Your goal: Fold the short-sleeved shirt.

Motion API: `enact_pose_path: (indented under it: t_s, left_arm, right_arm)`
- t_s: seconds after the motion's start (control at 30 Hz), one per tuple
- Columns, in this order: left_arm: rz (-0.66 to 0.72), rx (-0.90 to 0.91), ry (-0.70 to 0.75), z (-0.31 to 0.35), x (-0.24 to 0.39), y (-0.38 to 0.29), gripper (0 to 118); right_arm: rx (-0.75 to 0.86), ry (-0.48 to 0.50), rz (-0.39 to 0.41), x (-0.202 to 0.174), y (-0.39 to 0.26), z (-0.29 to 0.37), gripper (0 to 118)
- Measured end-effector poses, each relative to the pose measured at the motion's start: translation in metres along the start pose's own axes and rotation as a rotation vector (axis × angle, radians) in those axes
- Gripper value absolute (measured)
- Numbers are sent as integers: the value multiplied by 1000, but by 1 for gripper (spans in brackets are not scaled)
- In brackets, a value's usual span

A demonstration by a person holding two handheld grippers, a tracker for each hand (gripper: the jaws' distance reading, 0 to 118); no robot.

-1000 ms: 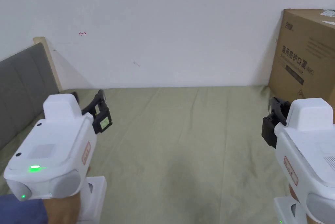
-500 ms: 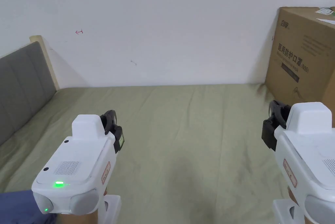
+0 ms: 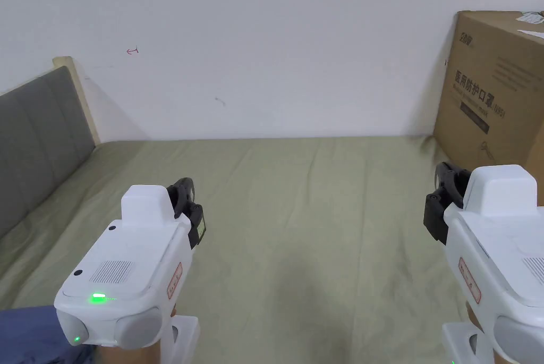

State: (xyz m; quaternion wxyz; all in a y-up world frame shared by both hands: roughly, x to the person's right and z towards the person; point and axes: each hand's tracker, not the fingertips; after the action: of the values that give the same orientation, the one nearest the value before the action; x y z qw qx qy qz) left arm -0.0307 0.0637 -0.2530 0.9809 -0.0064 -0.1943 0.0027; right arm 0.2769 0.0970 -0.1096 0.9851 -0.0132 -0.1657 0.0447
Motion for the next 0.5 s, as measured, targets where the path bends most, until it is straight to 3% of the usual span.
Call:
enact_pose_path:
  t_s: [0.5]
  left_arm:
    - [0, -7, -11, -1, 1, 0, 0]
  right_arm:
    - [-1, -1, -5, 1, 1, 1, 0]
